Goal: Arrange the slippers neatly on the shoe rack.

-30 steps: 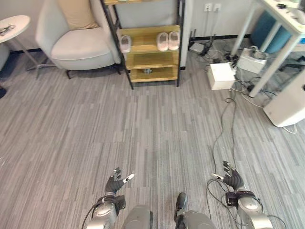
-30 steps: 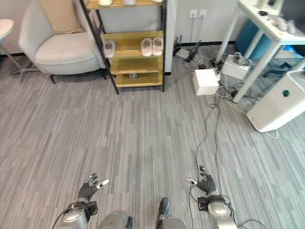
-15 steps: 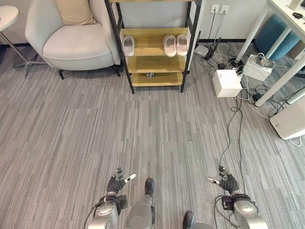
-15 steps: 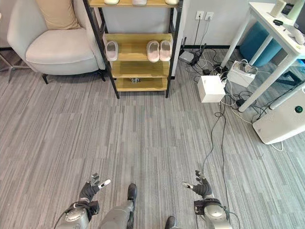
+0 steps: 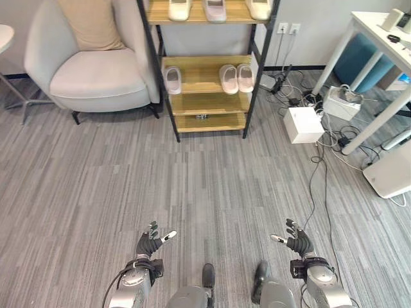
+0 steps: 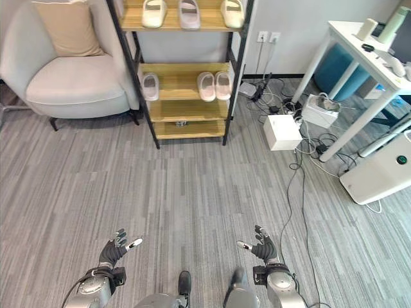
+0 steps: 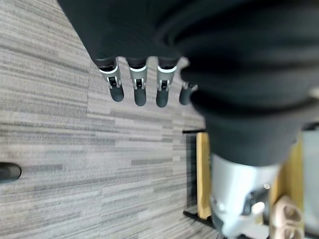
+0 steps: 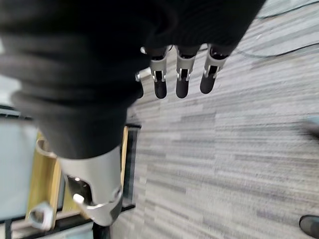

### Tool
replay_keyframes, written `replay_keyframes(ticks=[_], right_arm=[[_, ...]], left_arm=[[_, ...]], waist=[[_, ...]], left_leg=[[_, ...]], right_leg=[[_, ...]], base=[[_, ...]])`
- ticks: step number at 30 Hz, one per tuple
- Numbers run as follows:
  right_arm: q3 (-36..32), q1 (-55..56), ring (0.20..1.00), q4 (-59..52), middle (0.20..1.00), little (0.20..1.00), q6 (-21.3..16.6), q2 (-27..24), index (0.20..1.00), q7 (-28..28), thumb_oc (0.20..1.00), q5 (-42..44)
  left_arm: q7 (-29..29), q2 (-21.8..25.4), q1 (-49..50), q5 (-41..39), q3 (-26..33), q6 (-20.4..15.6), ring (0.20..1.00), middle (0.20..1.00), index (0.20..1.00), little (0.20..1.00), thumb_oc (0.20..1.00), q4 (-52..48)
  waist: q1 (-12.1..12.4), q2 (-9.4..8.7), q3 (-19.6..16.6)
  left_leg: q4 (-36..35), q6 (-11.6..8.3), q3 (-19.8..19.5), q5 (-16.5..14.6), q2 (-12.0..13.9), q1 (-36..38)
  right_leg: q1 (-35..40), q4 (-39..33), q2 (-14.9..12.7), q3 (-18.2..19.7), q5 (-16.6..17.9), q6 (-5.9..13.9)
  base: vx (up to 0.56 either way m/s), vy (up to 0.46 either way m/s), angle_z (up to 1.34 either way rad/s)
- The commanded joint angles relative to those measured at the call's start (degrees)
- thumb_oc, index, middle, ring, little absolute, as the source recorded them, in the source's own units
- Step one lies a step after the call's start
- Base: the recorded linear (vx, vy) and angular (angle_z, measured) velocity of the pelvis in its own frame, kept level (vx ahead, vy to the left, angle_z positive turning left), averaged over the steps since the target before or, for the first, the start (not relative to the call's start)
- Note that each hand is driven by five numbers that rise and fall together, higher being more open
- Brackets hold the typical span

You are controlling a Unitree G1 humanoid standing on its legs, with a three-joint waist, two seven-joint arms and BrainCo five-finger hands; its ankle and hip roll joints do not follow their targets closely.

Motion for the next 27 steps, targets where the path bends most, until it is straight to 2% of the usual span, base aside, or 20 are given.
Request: replay_keyframes(ticks=[1, 2, 4, 5, 6, 9, 11, 12, 13, 14, 15, 18, 19, 21, 23, 26, 27], right_arm=[[-1.4, 0.18, 1.0, -3.85, 1.0, 1.0, -1.43, -1.03, 1.0, 0.22, 1.0, 0.71], [-1.05, 0.67, 1.0, -3.64, 1.0, 1.0, -1.73, -0.97, 1.0, 0.9, 1.0, 0.91], [-1.11, 1.0, 1.0, -3.67, 1.0, 1.0, -1.72, -1.02, 1.0, 1.04, 1.0, 0.96], [-1.08, 1.39, 1.0, -3.83, 1.0, 1.0, -1.85, -1.46, 1.0, 1.26, 1.0, 1.55], [-0.85, 1.41, 1.0, -3.71, 1.0, 1.0, -2.01, -1.91, 1.0, 1.24, 1.0, 1.58], [-0.54, 1.43, 1.0, -4.22, 1.0, 1.0, -2.14, -3.01, 1.0, 1.8, 1.0, 2.44], [-0.66, 1.43, 1.0, -4.02, 1.0, 1.0, -2.13, -3.3, 1.0, 1.75, 1.0, 2.42], [-0.66, 1.14, 1.0, -3.56, 1.0, 1.0, -1.99, -3.5, 1.0, 1.53, 1.0, 2.48], [-0.86, 0.62, 1.0, -3.06, 1.0, 1.0, -1.9, -3.6, 1.0, 1.14, 1.0, 2.63], [-0.86, 0.64, 1.0, -3.06, 1.0, 1.0, -1.91, -3.6, 1.0, 1.14, 1.0, 2.63], [-1.07, 0.48, 1.0, -3.1, 1.0, 1.0, -1.87, -3.63, 1.0, 0.83, 1.0, 2.55], [-0.88, 0.28, 1.0, -2.44, 1.0, 1.0, -1.99, -3.77, 1.0, 0.18, 1.0, 1.86], [-0.85, 0.3, 1.0, -2.43, 1.0, 1.0, -2.0, -3.76, 1.0, 0.17, 1.0, 1.85], [-1.06, 0.22, 1.0, -2.35, 1.0, 1.0, -1.55, -3.76, 1.0, -0.16, 1.0, 1.47], [-1.13, 0.89, 1.0, -2.84, 1.0, 1.0, -0.93, -3.26, 1.0, 0.41, 1.0, 0.59], [-1.81, 1.13, 1.0, -1.96, 1.0, 1.0, -0.24, -2.44, 1.0, 0.49, 1.0, -0.21], [-1.82, 1.15, 1.0, -1.97, 1.0, 1.0, -0.24, -2.42, 1.0, 0.49, 1.0, -0.21]], left_arm=[[-0.55, 0.54, -0.56, -0.18, 1.57, -1.36, 1.0, 1.0, 1.0, 1.0, 1.0, -3.2], [-0.84, -0.27, -0.26, -0.74, 1.56, -1.41, 1.0, 1.0, 1.0, 1.0, 1.0, -2.24], [-0.66, -0.67, -0.07, -1.57, 1.69, -1.56, 1.0, 1.0, 1.0, 1.0, 1.0, -2.13], [-0.82, -1.35, 0.16, -3.84, 2.03, -1.51, 1.0, 1.0, 1.0, 1.0, 1.0, -2.04], [-0.61, -1.71, 0.17, -4.72, 2.01, -1.59, 1.0, 1.0, 1.0, 1.0, 1.0, -1.72], [-0.4, -2.26, -0.12, -5.34, 1.83, -2.03, 1.0, 1.0, 1.0, 1.0, 1.0, -1.01], [-0.09, -2.36, -0.16, -5.64, 1.69, -2.18, 1.0, 1.0, 1.0, 1.0, 1.0, -0.95], [-0.04, -2.44, -0.29, -6.12, 1.57, -2.16, 1.0, 1.0, 1.0, 1.0, 1.0, -0.98], [-0.12, -2.61, -0.2, -6.73, 1.48, -2.02, 1.0, 1.0, 1.0, 1.0, 1.0, -1.01], [-0.13, -2.6, -0.17, -6.73, 1.46, -2.02, 1.0, 1.0, 1.0, 1.0, 1.0, -1.02], [-0.26, -2.35, 0.22, -6.35, 1.43, -1.81, 1.0, 1.0, 1.0, 1.0, 1.0, -1.34], [-0.01, -2.52, 0.63, -5.85, 1.58, -1.55, 1.0, 1.0, 1.0, 1.0, 1.0, -0.76], [0.0, -2.52, 0.67, -5.85, 1.58, -1.55, 1.0, 1.0, 1.0, 1.0, 1.0, -0.77], [0.08, -2.39, 0.73, -5.53, 1.78, -1.12, 1.0, 1.0, 1.0, 1.0, 1.0, -0.76], [0.18, -2.85, 1.38, -5.84, 2.55, -1.06, 1.0, 1.0, 1.0, 1.0, 1.0, -0.43], [-0.16, -2.74, 1.49, -5.78, 2.53, -0.95, 1.0, 1.0, 1.0, 1.0, 1.0, 0.43], [-0.17, -2.72, 1.5, -5.78, 2.52, -0.95, 1.0, 1.0, 1.0, 1.0, 1.0, 0.43]], waist=[[-0.24, 0.56, 1.28], [-0.29, 0.57, 0.08], [-0.5, 0.68, -0.51], [-0.43, 1.22, -0.71], [-0.19, 1.23, -0.56], [1.26, 0.6, 0.55], [2.08, 0.17, 0.95], [2.67, -0.07, 1.26], [3.38, -0.73, 1.17], [3.61, -0.69, 1.31], [4.33, -0.73, 0.56], [5.42, -0.02, -0.07], [5.42, -0.12, -0.06], [5.51, 0.04, -0.17], [5.97, 0.58, -1.78], [6.09, -0.27, -3.49], [6.14, -0.33, -3.51]], left_leg=[[1.31, -4.34, -5.68, -7.43, 2.61, 7.0], [2.38, -4.77, -5.52, -8.92, 3.26, 8.03], [3.9, -5.21, -5.61, -9.01, 3.53, 7.66], [10.41, -6.88, -5.71, -7.68, 4.68, 6.64], [13.59, -7.47, -6.02, -6.49, 4.58, 5.61], [26.65, -8.59, -8.09, -1.28, 2.27, -0.59], [28.08, -8.64, -8.83, -0.95, 1.35, -2.66], [28.68, -8.4, -8.68, -1.9, 0.6, -5.45], [24.64, -7.48, -6.72, -3.42, 1.06, -9.82], [24.75, -7.47, -6.52, -3.67, 1.16, -9.6], [17.02, -7.03, -5.06, -3.26, 2.99, -11.95], [5.07, -8.86, -4.95, 4.63, 7.99, -14.52], [4.41, -8.93, -4.88, 4.95, 7.94, -14.1], [1.16, -9.74, -2.92, 6.87, 9.57, -14.84], [0.08, -9.79, -2.89, 8.47, 9.42, -13.04], [2.4, -8.08, -2.5, 6.1, 7.0, -12.39], [2.47, -8.04, -2.44, 6.04, 6.95, -12.42]], right_leg=[[3.68, 0.93, 3.01, -0.55, 5.27, -1.21], [5.53, 0.78, 3.8, -0.48, 4.54, -2.3], [6.04, 0.71, 4.18, -0.61, 3.9, -2.92], [7.97, 0.65, 5.79, -0.67, 1.97, -4.72], [9.02, 0.23, 6.31, -0.58, 1.47, -5.32], [12.13, -0.97, 6.57, -0.35, 0.22, -6.99], [13.2, -1.4, 6.35, -0.25, -0.26, -7.15], [14.19, -1.96, 6.16, -0.05, -0.61, -7.0], [15.94, -3.17, 5.73, -0.07, -1.4, -6.43], [16.13, -3.22, 5.81, 0.13, -1.44, -6.42], [17.92, -4.18, 6.08, 0.18, -2.62, -5.8], [21.35, -6.08, 6.53, 0.08, -4.23, -4.99], [21.47, -6.12, 6.47, 0.08, -4.32, -5.0], [23.13, -6.68, 5.91, -0.27, -4.51, -4.45], [25.06, -6.63, 4.89, -0.06, -4.96, -3.27], [25.03, -4.03, 1.53, 0.38, -4.2, -1.76], [24.98, -3.96, 1.46, 0.43, -4.24, -1.72]], base=[[0.33, -0.095, 0.58], [0.36, -0.114, 0.59], [0.35, -0.137, 0.35], [0.3, -0.166, 0.13], [0.39, -0.219, 0.2], [0.21, -0.123, 0.05], [0.16, -0.06, -0.24], [0.36, -0.07, -0.27], [0.27, -0.034, -0.1], [0.44, 0.032, 0.05], [0.36, 0.077, 0.05], [0.35, 0.113, -0.21], [0.22, 0.108, -0.26], [0.3, 0.196, -0.06], [0.41, 0.343, 0.12], [0.28, 0.266, -0.28], [0.26, 0.278, -0.21]])
